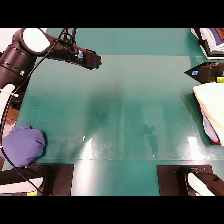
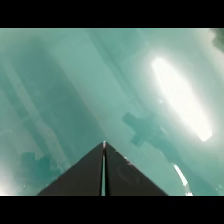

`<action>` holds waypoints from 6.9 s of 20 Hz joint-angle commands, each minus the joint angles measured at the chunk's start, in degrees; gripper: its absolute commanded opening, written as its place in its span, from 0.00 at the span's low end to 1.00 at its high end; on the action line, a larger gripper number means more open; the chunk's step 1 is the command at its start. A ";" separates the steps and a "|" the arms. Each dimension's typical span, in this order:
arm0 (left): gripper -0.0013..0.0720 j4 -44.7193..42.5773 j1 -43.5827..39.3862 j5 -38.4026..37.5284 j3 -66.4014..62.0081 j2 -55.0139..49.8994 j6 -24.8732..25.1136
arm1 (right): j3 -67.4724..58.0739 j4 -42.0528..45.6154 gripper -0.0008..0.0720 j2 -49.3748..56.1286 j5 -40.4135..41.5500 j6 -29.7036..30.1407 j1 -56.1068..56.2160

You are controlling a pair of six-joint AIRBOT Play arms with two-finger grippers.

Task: Fold the shirts.

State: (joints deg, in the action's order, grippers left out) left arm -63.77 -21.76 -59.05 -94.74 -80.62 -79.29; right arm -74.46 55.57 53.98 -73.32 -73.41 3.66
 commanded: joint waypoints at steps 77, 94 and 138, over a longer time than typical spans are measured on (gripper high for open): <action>0.04 -5.90 5.92 -27.87 -6.91 19.41 -10.84 | -15.08 -0.42 0.03 -0.02 13.16 -0.07 0.04; 0.82 -15.08 -2.69 -9.92 -3.54 -9.16 -5.05 | -15.56 -0.48 0.03 -0.13 8.37 -0.11 0.04; 0.05 -3.34 6.05 -10.58 -10.62 -10.86 -1.84 | 10.47 0.17 0.03 10.05 8.63 6.49 10.01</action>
State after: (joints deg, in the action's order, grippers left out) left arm -66.70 -16.21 -71.40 -105.27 -98.50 -80.82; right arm -58.26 55.64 70.06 -63.81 -66.43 16.73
